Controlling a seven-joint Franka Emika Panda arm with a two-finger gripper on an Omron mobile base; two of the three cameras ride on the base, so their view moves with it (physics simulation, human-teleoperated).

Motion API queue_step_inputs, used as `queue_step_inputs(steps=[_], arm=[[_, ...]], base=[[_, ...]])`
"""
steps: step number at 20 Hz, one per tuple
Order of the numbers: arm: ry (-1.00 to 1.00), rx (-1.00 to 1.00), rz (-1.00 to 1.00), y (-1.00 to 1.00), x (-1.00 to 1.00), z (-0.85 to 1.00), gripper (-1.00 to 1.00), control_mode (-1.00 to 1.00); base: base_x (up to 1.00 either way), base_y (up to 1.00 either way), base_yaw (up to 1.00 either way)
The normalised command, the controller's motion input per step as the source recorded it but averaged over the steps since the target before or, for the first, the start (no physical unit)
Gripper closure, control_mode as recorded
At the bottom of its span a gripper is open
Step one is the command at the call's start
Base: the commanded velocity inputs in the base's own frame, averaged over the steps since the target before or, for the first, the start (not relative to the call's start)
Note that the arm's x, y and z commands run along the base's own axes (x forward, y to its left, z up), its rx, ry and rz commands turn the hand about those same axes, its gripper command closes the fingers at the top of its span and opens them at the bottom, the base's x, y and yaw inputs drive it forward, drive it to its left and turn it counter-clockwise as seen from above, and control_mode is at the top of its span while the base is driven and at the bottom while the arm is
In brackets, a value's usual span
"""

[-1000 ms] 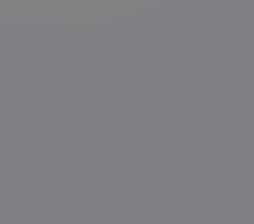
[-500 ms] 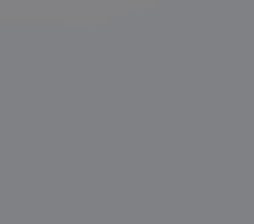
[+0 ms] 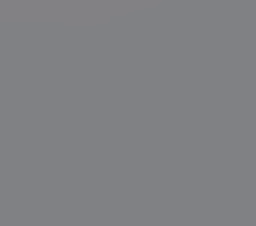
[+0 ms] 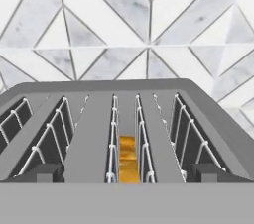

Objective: Start the toaster. Once the lever pops up, take the bread to the plate on the dining counter.

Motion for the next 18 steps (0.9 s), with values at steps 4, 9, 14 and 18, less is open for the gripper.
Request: queue_step_inputs(steps=[4, 9, 14, 18], arm=[[0.00, 0.00, 0.00, 0.00, 0.09, -0.07, -1.00, -1.00], [0.05, 0.00, 0.00, -0.02, 0.00, -0.14, -1.00, -1.00], [0.05, 0.00, 0.00, -0.04, 0.00, -0.02, -1.00, -1.00], [0.10, 0.00, 0.00, -0.01, -0.01, 0.00, -1.00, -1.00]], base=[[0.00, 0.00, 0.00], [0.00, 0.00, 0.00], [0.00, 0.00, 0.00], [0.00, 0.00, 0.00]])
